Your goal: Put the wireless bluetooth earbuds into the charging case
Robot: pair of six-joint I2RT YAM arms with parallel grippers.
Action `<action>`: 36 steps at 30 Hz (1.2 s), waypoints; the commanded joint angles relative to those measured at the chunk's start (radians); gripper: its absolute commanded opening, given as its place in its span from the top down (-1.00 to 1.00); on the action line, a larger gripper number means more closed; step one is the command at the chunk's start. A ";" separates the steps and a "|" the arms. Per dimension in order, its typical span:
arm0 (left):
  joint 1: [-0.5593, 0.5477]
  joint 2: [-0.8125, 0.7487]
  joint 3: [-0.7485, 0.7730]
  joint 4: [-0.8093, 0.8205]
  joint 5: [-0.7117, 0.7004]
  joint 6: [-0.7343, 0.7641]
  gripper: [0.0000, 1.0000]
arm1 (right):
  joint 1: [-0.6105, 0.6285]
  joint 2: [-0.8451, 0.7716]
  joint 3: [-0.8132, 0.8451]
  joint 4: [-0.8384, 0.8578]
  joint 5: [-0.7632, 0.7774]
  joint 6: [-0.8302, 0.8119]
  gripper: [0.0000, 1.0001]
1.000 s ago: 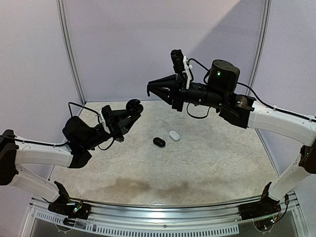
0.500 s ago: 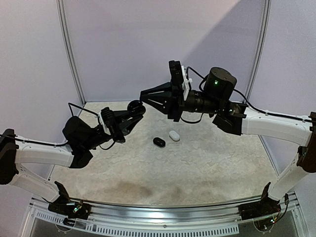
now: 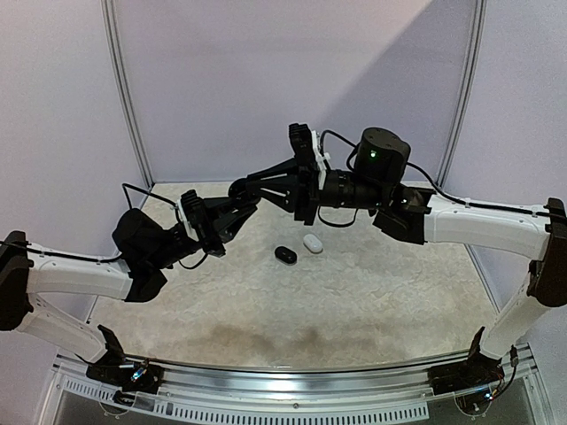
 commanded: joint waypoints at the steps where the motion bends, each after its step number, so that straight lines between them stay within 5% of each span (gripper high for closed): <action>1: -0.014 0.001 0.010 0.016 -0.011 -0.010 1.00 | 0.007 0.009 -0.006 -0.042 0.034 -0.027 1.00; 13: -0.014 -0.010 0.009 0.019 -0.018 -0.023 1.00 | 0.008 0.021 -0.021 -0.092 0.059 -0.096 0.98; 36: -0.012 -0.037 0.003 -0.083 -0.098 -0.092 1.00 | -0.006 -0.073 -0.003 -0.226 0.162 -0.128 0.02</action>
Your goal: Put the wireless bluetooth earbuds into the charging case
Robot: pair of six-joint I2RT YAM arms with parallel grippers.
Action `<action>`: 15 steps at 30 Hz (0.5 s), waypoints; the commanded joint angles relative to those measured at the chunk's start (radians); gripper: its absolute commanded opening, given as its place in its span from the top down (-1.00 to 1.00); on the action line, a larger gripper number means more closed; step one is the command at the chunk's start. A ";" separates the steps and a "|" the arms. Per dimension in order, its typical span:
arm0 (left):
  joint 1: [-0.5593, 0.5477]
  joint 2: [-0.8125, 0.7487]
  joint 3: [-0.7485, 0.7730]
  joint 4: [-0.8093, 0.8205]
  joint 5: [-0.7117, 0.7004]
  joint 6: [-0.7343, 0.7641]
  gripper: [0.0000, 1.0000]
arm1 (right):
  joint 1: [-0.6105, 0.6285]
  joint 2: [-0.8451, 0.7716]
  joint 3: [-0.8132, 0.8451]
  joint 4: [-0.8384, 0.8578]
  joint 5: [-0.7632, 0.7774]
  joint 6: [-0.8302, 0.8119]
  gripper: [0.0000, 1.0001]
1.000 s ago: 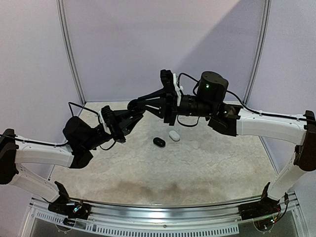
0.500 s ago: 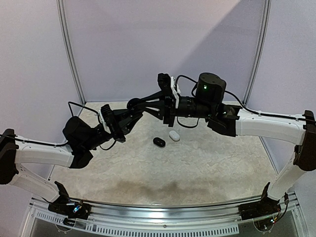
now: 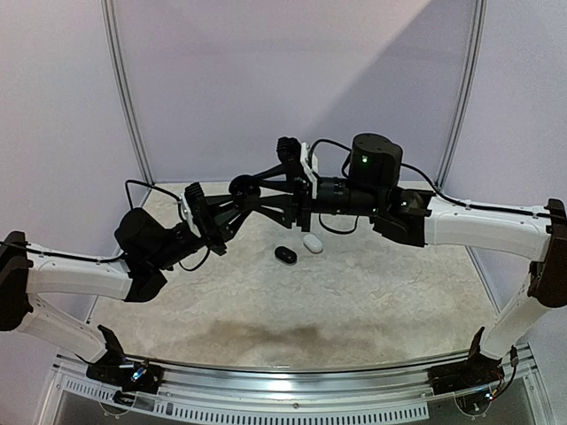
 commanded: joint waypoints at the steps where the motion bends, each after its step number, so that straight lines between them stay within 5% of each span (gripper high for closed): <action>1: -0.011 -0.037 0.004 -0.049 -0.035 -0.038 1.00 | -0.021 -0.096 0.018 -0.146 0.027 -0.024 0.00; 6: -0.009 -0.032 0.006 -0.154 -0.019 0.015 1.00 | -0.068 -0.162 0.103 -0.232 -0.111 0.054 -0.06; 12: -0.009 -0.015 0.031 -0.279 0.142 0.332 1.00 | -0.074 0.008 0.351 -0.538 0.171 0.211 -0.02; 15: -0.009 -0.012 0.043 -0.291 0.150 0.447 1.00 | -0.055 0.122 0.452 -0.671 0.171 0.213 0.05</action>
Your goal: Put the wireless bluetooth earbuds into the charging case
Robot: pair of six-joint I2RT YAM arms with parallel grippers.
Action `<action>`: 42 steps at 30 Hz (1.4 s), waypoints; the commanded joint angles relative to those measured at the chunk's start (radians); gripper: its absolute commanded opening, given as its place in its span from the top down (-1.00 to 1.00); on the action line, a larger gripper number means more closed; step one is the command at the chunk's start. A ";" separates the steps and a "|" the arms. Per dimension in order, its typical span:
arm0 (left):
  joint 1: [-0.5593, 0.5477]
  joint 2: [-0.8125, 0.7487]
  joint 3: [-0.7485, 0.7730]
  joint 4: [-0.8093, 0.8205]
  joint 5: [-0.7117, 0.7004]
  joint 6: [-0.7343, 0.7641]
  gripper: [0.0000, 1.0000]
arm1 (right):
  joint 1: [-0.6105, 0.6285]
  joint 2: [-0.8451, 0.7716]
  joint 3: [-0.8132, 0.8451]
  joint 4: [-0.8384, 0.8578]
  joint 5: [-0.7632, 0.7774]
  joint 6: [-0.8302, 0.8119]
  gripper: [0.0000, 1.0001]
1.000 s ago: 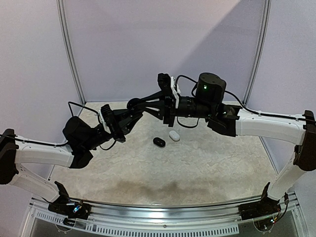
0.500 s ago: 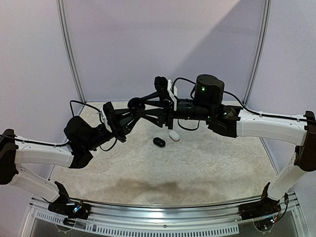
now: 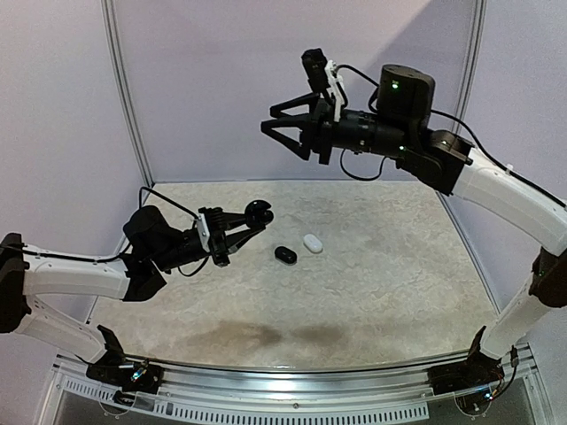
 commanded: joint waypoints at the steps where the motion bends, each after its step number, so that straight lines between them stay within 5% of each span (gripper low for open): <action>1: -0.008 0.011 0.040 -0.066 0.048 0.221 1.00 | 0.030 0.162 0.081 -0.311 0.081 0.043 0.05; 7: -0.007 0.026 0.061 -0.058 -0.004 0.222 1.00 | 0.078 0.153 0.052 -0.437 -0.013 -0.135 0.08; 15: -0.007 0.041 0.073 -0.063 -0.004 0.139 1.00 | 0.073 -0.058 -0.132 -0.376 0.081 -0.166 -0.01; 20: -0.004 0.038 0.078 -0.050 0.029 -0.039 1.00 | 0.059 -0.133 -0.237 -0.342 -0.011 -0.287 -0.26; 24: -0.002 0.031 0.073 -0.033 0.129 -0.163 1.00 | 0.058 -0.116 -0.276 -0.334 -0.019 -0.384 -0.26; 29: -0.002 0.033 0.081 -0.015 0.179 -0.222 1.00 | 0.059 -0.053 -0.237 -0.318 -0.020 -0.405 -0.14; 33: -0.002 0.039 0.087 -0.016 0.184 -0.244 1.00 | 0.059 -0.047 -0.234 -0.287 -0.050 -0.407 0.30; 42: -0.003 0.048 0.097 -0.017 0.184 -0.250 1.00 | 0.059 -0.034 -0.213 -0.294 -0.086 -0.399 0.72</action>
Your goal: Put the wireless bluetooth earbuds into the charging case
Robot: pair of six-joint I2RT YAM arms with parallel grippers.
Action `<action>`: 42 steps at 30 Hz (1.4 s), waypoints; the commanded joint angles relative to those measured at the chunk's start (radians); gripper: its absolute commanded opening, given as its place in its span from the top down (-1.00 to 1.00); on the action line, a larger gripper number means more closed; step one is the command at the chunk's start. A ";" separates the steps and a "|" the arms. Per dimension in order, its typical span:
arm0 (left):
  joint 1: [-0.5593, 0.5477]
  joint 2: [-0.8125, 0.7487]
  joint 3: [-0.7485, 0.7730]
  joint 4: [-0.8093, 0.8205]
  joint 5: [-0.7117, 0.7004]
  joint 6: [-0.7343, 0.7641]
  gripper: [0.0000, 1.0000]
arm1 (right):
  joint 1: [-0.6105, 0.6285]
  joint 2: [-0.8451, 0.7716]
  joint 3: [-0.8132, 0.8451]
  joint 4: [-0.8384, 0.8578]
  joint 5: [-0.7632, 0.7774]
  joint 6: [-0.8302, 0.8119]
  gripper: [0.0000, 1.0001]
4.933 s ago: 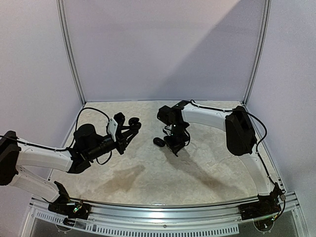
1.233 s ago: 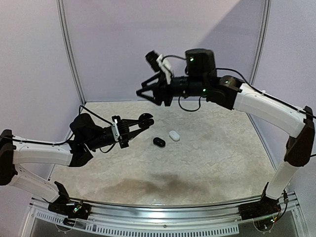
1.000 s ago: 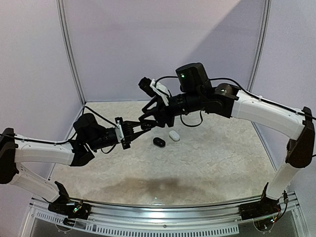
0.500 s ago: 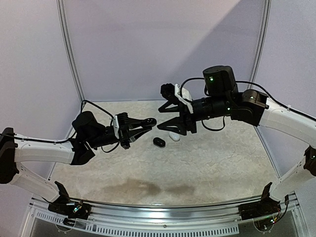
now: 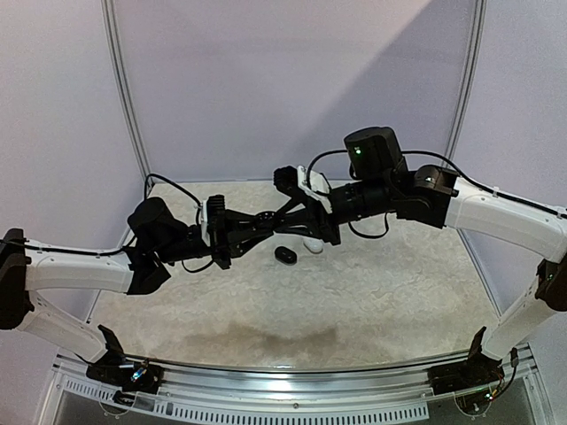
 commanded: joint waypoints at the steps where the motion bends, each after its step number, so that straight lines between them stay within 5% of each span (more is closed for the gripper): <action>1: -0.001 0.014 0.028 0.015 0.009 -0.014 1.00 | -0.004 0.013 0.041 0.000 -0.043 0.006 0.85; 5: -0.001 0.014 0.023 0.011 -0.037 -0.031 1.00 | -0.006 0.029 0.075 -0.047 -0.029 0.010 1.00; 6: -0.002 0.012 0.018 0.011 -0.073 -0.039 0.58 | -0.016 0.030 0.079 -0.053 -0.018 0.021 1.00; 8: -0.004 0.009 0.008 0.008 -0.145 -0.051 -0.82 | -0.056 0.029 0.080 -0.052 -0.008 0.071 1.00; 9: -0.006 0.005 0.008 -0.006 -0.153 -0.034 -0.96 | -0.086 0.028 0.080 -0.052 -0.007 0.134 1.00; 15: -0.011 -0.016 -0.006 -0.026 -0.245 0.059 -0.98 | -0.281 0.096 0.101 -0.193 -0.008 0.440 1.00; 21: -0.015 -0.020 -0.010 -0.030 -0.257 0.054 -0.98 | -0.357 0.418 0.240 -0.576 -0.165 0.647 1.00; 34: -0.018 -0.030 -0.021 -0.044 -0.274 0.042 -0.98 | -0.386 0.649 0.177 -0.451 -0.256 0.757 1.00; 42: -0.018 -0.031 -0.026 -0.039 -0.296 0.028 -0.98 | -0.404 0.699 0.191 -0.476 -0.210 0.741 0.50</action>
